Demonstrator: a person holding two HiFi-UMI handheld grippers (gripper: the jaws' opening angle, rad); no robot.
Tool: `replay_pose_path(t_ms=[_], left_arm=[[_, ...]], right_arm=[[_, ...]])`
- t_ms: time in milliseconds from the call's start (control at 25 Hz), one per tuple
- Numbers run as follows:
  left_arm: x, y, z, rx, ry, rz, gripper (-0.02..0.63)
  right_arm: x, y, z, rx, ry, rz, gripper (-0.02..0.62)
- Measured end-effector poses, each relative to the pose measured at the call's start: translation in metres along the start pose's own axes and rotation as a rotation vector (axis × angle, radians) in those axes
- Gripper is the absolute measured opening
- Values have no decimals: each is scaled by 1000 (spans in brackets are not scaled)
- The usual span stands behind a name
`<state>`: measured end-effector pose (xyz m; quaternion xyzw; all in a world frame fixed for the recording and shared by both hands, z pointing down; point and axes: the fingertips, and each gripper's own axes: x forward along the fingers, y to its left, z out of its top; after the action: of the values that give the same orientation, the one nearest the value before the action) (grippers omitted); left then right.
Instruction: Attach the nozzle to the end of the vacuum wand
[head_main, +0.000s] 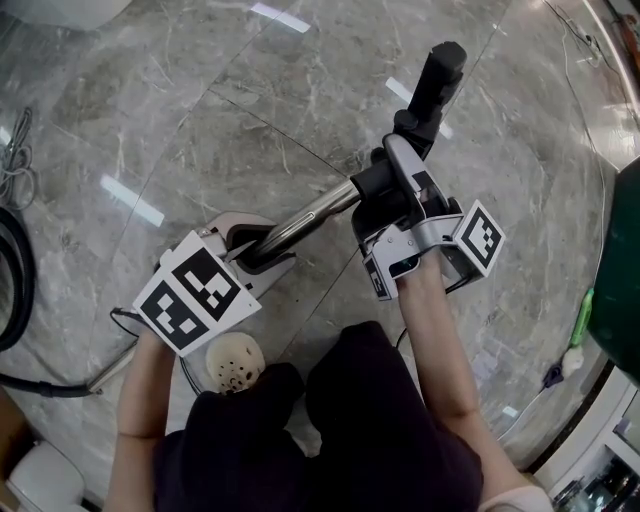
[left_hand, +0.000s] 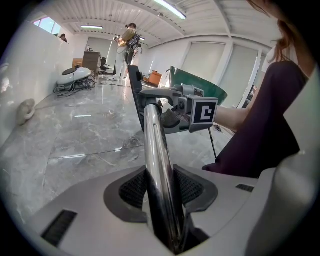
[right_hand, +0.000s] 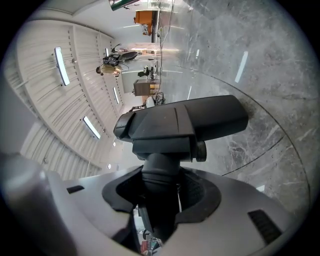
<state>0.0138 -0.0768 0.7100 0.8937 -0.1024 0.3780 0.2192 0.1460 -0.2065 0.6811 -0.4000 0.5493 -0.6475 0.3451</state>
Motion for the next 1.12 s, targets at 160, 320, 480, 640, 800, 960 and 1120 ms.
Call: replay_pose_path(t_ms=[160,320,480,640,800,960,1120], left_arm=[[-1,-1,0,2,-3,3,155],[-2,0,1,2,-5,4,155],[-2,0,1,2,-4,6,155],[0,-1,0,4,1,6,155],[-1,0,-1,4,2,3,155],[-1,0,-2,6,0,-5,155],[-1,0,-5,3,-6,-4,155]], right_arm=[[0,0,-1,9,-6,-6,189],[0,1,-2,10,-4,-7,189],[0,-1,-2,22,-14,-12,189],[2,-2,-4,32,-15,-14,189],[5,0,-7,11,3,-11,189],[11,4,-11,-45,45,-12,189],[15,8,-18,-132,76,-20,189]])
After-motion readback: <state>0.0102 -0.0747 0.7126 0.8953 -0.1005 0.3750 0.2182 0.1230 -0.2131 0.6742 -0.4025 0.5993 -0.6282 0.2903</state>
